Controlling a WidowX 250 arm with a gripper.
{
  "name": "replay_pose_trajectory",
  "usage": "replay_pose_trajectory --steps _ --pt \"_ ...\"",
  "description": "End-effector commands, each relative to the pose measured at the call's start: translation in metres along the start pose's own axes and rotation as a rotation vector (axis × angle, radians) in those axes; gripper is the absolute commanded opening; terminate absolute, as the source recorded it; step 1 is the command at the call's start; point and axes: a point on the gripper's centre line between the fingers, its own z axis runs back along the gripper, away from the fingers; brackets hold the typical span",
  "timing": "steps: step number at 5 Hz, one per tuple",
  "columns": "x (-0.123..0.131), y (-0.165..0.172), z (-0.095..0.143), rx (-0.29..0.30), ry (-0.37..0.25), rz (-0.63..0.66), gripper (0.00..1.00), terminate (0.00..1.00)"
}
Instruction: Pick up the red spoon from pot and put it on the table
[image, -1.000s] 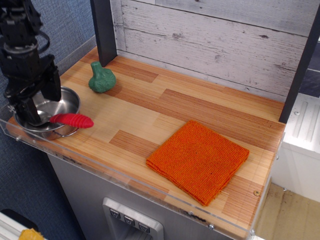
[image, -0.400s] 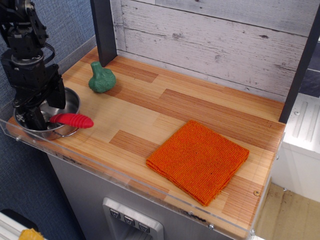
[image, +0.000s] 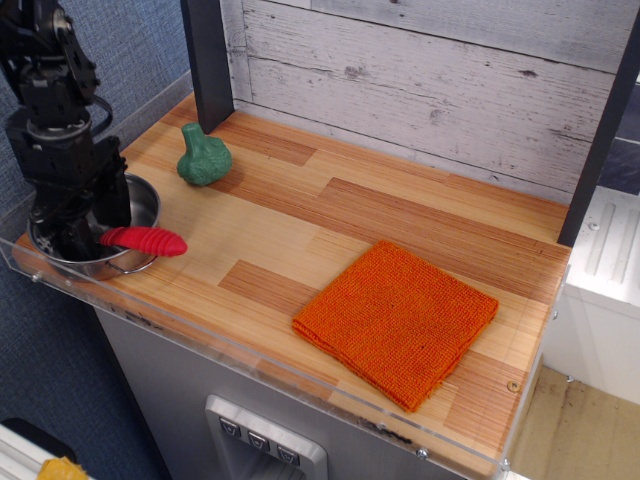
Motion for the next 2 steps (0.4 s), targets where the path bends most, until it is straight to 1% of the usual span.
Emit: replay_pose_trajectory --steps 1,2 --pt "-0.0039 0.0011 0.009 -0.041 0.002 0.012 0.0 0.0" --pt "-0.0014 0.0025 0.0157 -0.058 0.018 0.014 0.0 0.0"
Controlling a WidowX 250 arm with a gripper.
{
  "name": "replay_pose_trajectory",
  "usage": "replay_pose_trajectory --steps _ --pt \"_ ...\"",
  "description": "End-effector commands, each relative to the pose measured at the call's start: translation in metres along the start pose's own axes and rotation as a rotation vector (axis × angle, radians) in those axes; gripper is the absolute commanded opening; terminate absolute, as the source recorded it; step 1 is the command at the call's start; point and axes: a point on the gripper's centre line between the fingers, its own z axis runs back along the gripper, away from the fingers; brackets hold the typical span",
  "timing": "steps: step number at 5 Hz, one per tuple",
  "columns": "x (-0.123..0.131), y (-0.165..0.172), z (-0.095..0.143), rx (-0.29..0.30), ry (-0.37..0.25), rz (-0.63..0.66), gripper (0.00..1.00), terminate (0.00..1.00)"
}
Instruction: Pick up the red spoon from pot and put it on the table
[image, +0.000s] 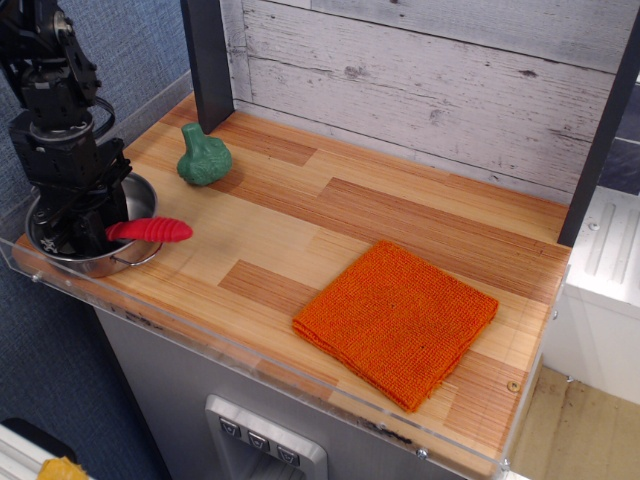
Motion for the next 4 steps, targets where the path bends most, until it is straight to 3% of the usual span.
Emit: replay_pose_trajectory --steps 1,3,4 --pt "0.004 0.005 0.028 -0.083 0.045 0.031 0.0 0.0" --pt "0.003 0.01 0.068 -0.136 0.0 0.02 0.0 0.0" --pt "-0.009 0.009 0.088 -0.211 -0.01 -0.034 0.0 0.0"
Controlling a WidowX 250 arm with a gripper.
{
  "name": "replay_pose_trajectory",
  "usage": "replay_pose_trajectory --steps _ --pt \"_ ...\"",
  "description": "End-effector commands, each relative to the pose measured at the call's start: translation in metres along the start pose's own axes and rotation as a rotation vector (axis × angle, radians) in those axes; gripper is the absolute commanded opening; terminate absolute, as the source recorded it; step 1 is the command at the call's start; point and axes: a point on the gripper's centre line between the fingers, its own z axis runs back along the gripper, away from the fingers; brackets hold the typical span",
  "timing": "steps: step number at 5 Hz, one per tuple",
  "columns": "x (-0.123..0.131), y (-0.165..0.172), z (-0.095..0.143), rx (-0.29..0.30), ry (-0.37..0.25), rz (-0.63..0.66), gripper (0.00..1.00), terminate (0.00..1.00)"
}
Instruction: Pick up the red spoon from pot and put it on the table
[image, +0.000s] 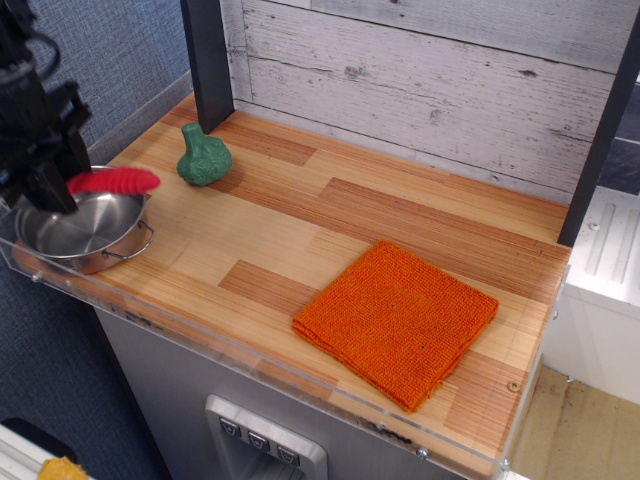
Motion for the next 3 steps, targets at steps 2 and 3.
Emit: replay_pose_trajectory --steps 2,3 --pt "-0.09 -0.01 0.053 -0.218 -0.034 -0.226 0.0 0.0" --pt "-0.123 -0.02 0.046 -0.18 -0.02 -0.214 0.0 0.0"
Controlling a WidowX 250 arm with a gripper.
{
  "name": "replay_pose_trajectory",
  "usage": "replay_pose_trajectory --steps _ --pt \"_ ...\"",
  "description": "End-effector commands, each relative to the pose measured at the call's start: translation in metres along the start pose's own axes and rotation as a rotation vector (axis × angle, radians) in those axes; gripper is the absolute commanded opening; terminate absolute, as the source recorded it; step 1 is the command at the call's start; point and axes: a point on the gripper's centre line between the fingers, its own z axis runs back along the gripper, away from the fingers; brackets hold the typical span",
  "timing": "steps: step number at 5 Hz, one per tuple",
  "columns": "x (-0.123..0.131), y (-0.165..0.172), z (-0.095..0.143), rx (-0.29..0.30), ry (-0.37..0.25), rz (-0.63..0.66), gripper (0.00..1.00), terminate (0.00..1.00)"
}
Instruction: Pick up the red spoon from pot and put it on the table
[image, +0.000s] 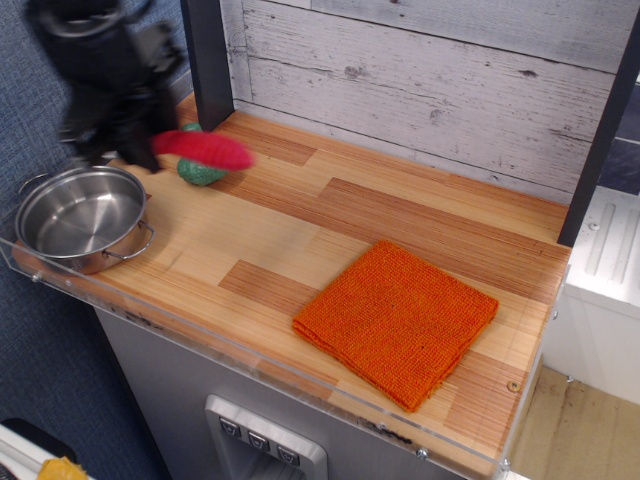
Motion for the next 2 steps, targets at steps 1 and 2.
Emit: replay_pose_trajectory --steps 1,2 --pt "-0.058 -0.034 -0.018 -0.017 -0.03 0.019 0.0 0.0" --pt "-0.076 -0.049 -0.039 -0.014 0.002 0.03 0.0 0.0"
